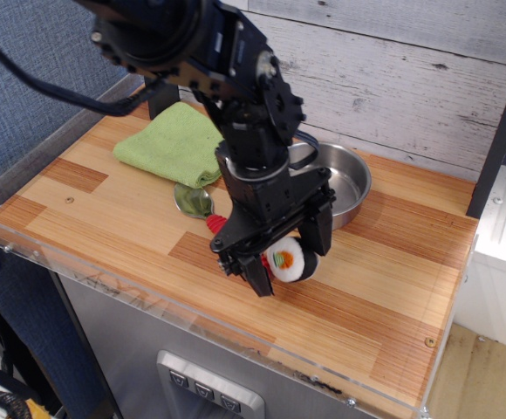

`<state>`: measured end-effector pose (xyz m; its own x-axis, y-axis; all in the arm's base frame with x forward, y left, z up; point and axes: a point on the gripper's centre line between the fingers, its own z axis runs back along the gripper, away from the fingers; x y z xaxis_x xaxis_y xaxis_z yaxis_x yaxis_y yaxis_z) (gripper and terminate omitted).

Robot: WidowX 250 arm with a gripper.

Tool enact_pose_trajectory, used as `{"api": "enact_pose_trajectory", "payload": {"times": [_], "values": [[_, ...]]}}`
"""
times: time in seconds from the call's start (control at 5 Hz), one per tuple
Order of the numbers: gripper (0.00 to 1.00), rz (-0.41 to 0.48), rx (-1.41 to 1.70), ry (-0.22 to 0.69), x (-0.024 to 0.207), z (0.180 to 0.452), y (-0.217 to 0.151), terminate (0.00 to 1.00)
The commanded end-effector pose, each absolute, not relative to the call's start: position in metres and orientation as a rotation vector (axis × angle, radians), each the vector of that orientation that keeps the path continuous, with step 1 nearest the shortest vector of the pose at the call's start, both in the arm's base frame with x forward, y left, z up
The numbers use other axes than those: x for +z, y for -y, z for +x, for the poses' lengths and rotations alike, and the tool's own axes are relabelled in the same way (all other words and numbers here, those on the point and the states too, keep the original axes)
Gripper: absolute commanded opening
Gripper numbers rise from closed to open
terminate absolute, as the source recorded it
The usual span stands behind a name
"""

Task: Put the sushi in the pot.

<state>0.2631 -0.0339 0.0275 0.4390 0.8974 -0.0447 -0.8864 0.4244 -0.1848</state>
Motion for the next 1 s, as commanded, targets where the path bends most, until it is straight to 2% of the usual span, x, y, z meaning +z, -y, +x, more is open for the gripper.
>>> {"api": "enact_pose_trajectory", "payload": {"times": [0.0, 0.2, 0.8], "values": [[1.00, -0.193, 1.110, 0.080, 0.023, 0.268, 0.040, 0.00], [0.00, -0.200, 1.078, 0.095, 0.023, 0.265, 0.044, 0.00], [0.00, -0.214, 0.991, 0.132, 0.038, 0.258, 0.046, 0.00]]}}
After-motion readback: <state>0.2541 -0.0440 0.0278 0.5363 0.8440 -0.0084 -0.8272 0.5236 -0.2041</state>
